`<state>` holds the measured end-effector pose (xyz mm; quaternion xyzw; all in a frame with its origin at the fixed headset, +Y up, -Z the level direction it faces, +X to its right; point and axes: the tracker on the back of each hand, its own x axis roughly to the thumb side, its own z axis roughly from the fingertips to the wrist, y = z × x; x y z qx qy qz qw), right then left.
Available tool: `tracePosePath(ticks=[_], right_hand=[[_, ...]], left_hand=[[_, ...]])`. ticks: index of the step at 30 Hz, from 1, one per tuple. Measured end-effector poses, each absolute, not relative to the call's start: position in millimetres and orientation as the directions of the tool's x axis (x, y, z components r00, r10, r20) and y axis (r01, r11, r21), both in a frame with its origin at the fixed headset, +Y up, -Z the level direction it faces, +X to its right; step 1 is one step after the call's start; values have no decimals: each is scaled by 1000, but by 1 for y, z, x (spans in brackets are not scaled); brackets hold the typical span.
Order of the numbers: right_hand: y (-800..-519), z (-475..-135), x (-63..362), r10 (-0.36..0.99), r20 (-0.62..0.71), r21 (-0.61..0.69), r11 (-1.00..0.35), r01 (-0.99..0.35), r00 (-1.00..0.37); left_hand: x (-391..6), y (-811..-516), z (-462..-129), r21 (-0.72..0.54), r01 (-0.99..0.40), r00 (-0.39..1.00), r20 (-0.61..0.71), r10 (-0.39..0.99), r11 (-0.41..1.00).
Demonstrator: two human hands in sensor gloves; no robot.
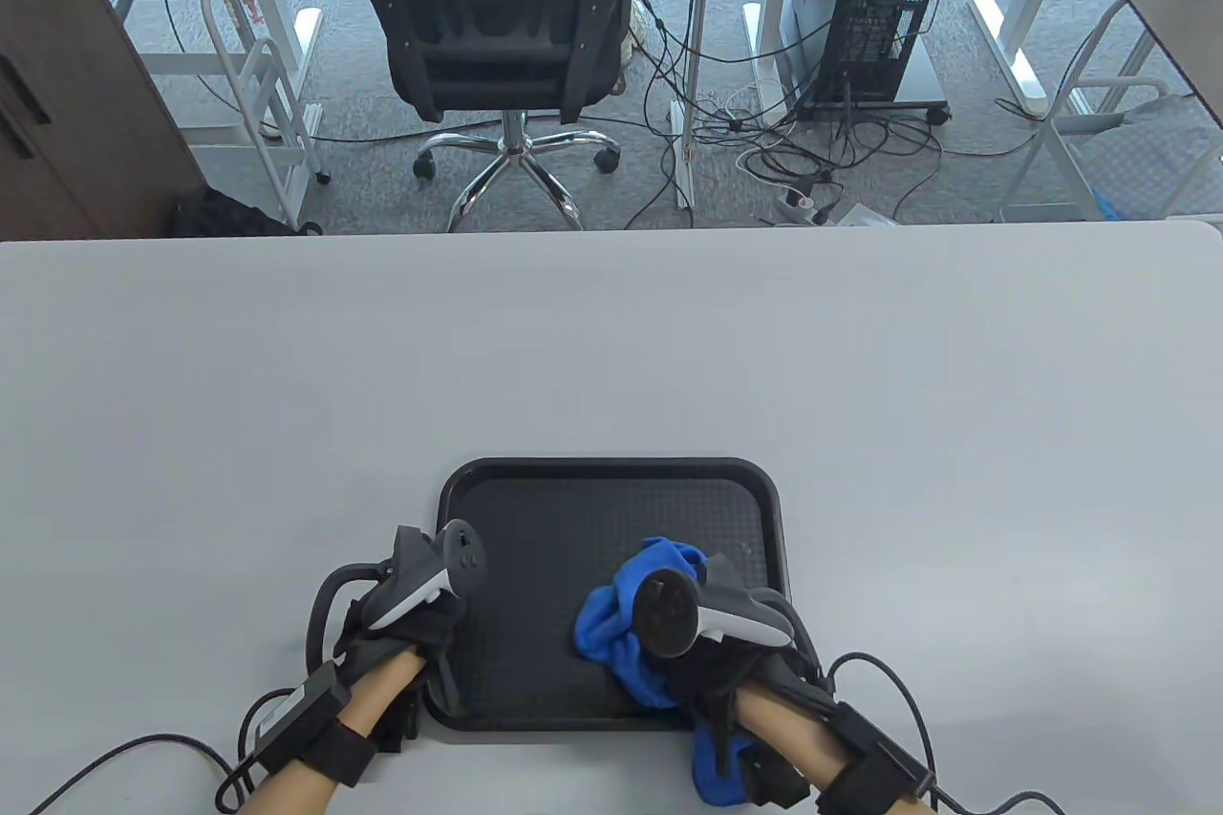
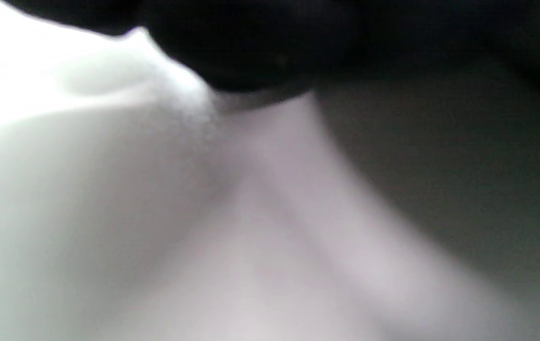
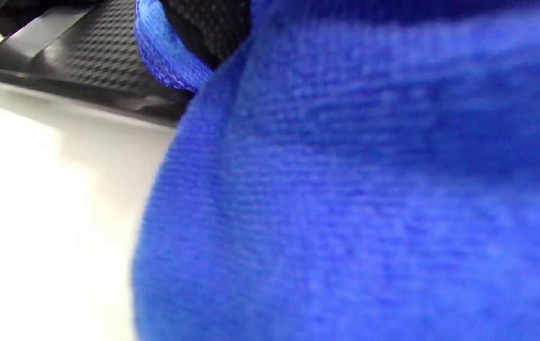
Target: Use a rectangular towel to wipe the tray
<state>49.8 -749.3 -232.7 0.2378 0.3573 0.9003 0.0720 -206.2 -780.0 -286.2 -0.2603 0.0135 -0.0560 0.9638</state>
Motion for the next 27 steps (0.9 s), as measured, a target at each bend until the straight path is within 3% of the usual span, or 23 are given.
tracePosePath(ticks=[14, 27], right_hand=[[-751, -225, -43, 235, 559, 575, -800, 168, -795], [-754, -265, -82, 171, 435, 488, -870, 72, -884]], left_hand=[[-207, -781, -287, -496, 96, 995, 12, -104, 863], [-207, -781, -286, -506, 94, 994, 9, -104, 857]])
